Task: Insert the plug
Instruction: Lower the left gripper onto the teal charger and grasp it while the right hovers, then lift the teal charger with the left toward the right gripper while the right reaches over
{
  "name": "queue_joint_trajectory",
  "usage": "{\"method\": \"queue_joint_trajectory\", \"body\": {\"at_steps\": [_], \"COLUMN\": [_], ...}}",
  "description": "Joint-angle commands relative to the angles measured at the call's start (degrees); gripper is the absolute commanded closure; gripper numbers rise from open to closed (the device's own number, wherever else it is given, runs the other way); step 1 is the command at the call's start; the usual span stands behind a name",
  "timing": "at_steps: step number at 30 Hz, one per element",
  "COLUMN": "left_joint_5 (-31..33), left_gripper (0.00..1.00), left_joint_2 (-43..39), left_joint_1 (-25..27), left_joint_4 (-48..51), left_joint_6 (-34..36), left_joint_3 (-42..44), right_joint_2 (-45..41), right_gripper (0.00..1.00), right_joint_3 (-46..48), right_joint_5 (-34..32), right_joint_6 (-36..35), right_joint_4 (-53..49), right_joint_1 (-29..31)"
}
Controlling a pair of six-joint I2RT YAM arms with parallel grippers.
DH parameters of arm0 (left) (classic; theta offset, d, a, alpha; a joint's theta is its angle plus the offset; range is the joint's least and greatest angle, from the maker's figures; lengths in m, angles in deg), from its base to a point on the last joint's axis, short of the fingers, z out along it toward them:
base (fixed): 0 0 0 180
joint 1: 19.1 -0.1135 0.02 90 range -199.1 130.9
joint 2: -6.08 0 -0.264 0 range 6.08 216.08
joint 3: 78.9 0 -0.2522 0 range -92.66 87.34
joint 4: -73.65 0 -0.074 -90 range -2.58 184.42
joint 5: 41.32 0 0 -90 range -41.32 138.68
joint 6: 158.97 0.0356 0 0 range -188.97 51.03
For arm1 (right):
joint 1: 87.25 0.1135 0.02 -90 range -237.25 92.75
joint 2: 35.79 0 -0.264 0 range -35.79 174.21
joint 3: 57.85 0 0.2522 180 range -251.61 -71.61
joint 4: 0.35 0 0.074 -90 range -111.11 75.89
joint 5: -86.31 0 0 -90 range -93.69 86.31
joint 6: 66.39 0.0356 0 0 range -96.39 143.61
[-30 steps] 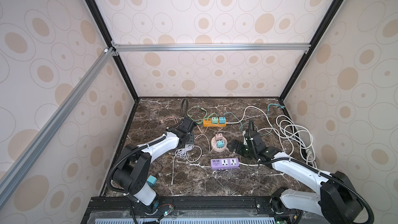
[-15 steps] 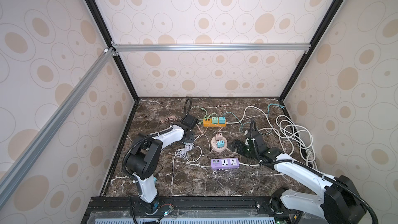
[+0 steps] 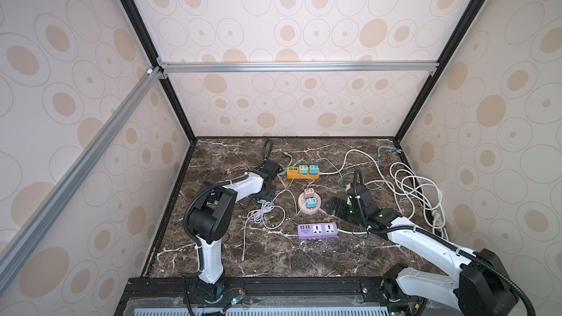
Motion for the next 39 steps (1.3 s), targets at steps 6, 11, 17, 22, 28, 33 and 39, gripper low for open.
{"method": "queue_joint_trajectory", "body": {"at_steps": [6, 11, 17, 22, 28, 33, 39], "left_joint_5": [-0.01, -2.32, -6.29, -9.10, -10.46, -5.53, -1.80], "left_gripper": [1.00, 1.00, 1.00, 1.00, 1.00, 1.00, 1.00], "left_joint_2": [-9.74, -19.90, -32.57, -40.14, -46.90, -49.76, -52.61], "left_joint_1": [-0.49, -0.49, -0.48, -0.49, -0.55, -0.55, -0.94], "left_joint_4": [-0.51, -3.05, -6.86, -12.14, -23.46, -22.35, -13.88], "left_joint_6": [1.09, -0.76, -5.97, -14.60, -28.24, -44.17, -61.59], "left_joint_3": [2.48, 7.68, 13.23, 15.68, 21.16, 22.28, 20.76], "right_joint_2": [-2.41, -4.34, -4.95, -2.93, 1.42, 4.75, 8.07], "right_gripper": [0.00, 0.01, 0.01, 0.01, 0.03, 0.04, 0.08], "right_joint_3": [-1.39, -1.56, -2.36, -2.73, -3.96, -4.37, -4.95], "right_joint_5": [0.84, -1.60, -6.31, -6.31, -3.46, -1.56, -0.66], "right_joint_6": [-3.16, -3.96, -8.21, -12.97, -20.82, -27.85, -44.12], "right_joint_4": [1.04, 3.73, 9.31, 17.91, 29.93, 38.73, 46.75], "right_joint_1": [0.30, 2.03, 8.12, 12.47, 18.01, 22.88, 30.61]}}
